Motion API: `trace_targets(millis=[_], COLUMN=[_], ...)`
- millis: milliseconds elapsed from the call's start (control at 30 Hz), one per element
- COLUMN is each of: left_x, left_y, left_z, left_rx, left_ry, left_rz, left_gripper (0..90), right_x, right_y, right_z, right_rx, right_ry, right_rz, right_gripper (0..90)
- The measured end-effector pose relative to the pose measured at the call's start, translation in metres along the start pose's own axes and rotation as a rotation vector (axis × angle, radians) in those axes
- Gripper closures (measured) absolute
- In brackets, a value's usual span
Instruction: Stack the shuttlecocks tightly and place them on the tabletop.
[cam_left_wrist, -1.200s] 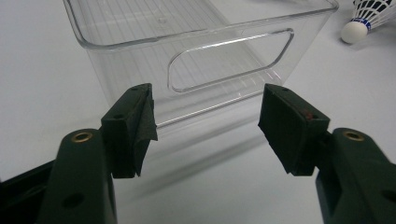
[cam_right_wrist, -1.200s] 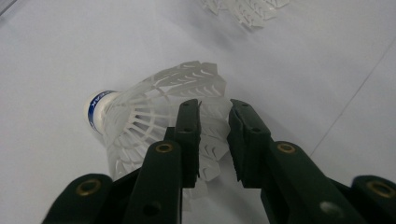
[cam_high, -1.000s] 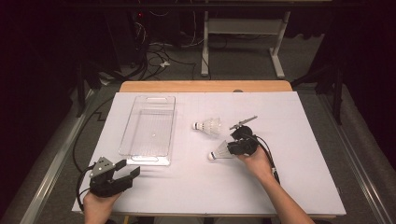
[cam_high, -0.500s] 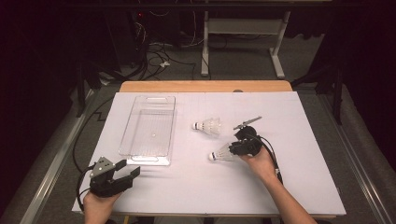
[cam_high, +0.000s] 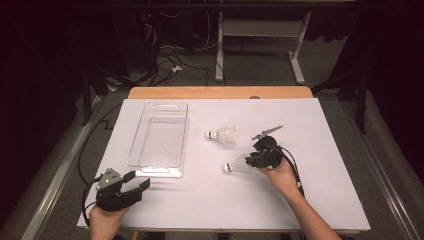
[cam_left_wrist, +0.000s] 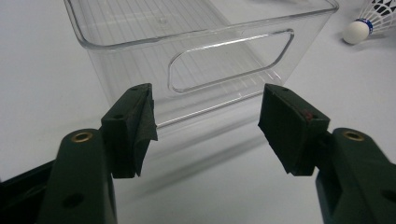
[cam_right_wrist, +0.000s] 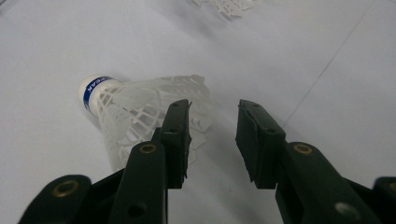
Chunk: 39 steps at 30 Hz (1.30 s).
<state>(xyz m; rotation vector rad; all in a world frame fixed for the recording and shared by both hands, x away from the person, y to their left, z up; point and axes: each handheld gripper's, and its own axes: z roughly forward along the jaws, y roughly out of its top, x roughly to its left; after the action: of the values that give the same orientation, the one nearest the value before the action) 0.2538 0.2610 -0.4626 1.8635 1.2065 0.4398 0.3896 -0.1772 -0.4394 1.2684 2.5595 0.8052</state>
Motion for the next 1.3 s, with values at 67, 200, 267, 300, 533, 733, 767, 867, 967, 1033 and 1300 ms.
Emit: trace_targets(millis=[67, 200, 267, 300, 533, 733, 767, 867, 967, 1033, 1300], left_x=[0.000, 0.000, 0.000, 0.000, 0.000, 0.000, 0.000, 0.001, 0.001, 0.001, 0.002], left_y=[0.000, 0.000, 0.000, 0.000, 0.000, 0.000, 0.000, 0.000, 0.000, 0.000, 0.000], left_z=[0.000, 0.000, 0.000, 0.000, 0.000, 0.000, 0.000, 0.001, 0.000, 0.001, 0.001], left_rx=[0.001, 0.001, 0.002, 0.002, 0.000, 0.001, 0.001, 0.003, 0.001, 0.006, 0.007], left_ry=[0.000, 0.001, 0.001, 0.001, 0.002, 0.002, 0.000, 0.001, 0.000, 0.001, -0.003], left_rz=[0.001, 0.000, 0.002, 0.002, 0.001, 0.002, 0.003, -0.003, -0.006, -0.005, -0.007], left_gripper=[36.7, 36.7, 36.7, 36.7, 36.7, 36.7, 36.7, 36.7, 36.7, 36.7, 36.7], right_x=[-0.001, -0.002, -0.001, 0.000, 0.003, 0.004, 0.004, 0.007, 0.013, 0.018, 0.026], right_y=[-0.001, -0.007, -0.010, -0.011, -0.018, -0.025, -0.026, -0.028, -0.032, -0.032, -0.028], right_z=[-0.003, -0.010, -0.014, -0.015, -0.025, -0.034, -0.035, -0.039, -0.040, -0.040, -0.034], right_rx=[-0.004, -0.021, -0.033, -0.035, -0.050, -0.076, -0.079, -0.086, -0.092, -0.085, -0.081], right_ry=[-0.003, -0.007, -0.007, -0.004, 0.001, 0.005, 0.011, 0.022, 0.043, 0.047, 0.069], right_rz=[-0.001, 0.002, 0.002, 0.001, -0.001, 0.004, 0.001, 0.002, -0.010, -0.020, -0.038], right_gripper=[64.8, 64.8, 64.8, 64.8, 65.3, 66.0, 66.0, 66.0, 66.0, 66.0, 65.4])
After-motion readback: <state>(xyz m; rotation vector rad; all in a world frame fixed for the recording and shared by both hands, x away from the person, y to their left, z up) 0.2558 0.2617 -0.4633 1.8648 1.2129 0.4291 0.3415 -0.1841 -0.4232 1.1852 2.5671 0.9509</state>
